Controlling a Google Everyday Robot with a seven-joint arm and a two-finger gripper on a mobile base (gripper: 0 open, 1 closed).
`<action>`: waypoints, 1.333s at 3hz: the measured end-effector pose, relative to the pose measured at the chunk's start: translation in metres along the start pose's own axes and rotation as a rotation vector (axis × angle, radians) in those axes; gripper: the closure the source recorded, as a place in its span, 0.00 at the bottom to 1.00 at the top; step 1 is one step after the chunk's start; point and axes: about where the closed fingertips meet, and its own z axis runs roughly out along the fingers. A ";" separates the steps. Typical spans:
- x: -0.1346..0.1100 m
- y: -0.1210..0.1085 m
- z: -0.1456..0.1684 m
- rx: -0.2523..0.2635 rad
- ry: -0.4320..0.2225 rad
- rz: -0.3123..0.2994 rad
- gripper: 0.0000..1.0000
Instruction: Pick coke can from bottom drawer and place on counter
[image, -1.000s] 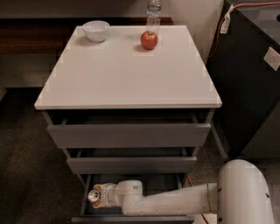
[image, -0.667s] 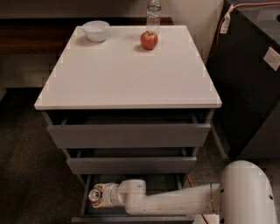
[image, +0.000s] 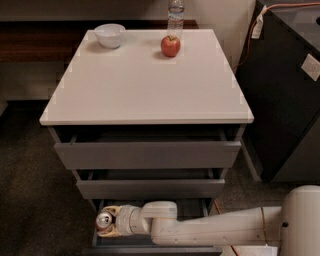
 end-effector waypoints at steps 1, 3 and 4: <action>-0.039 0.000 -0.022 -0.013 -0.008 -0.004 1.00; -0.098 -0.011 -0.071 0.006 0.072 -0.050 1.00; -0.149 -0.032 -0.128 0.069 0.124 -0.111 1.00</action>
Offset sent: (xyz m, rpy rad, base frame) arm -0.0245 -0.0113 0.1467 -0.1310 -0.0467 -0.0018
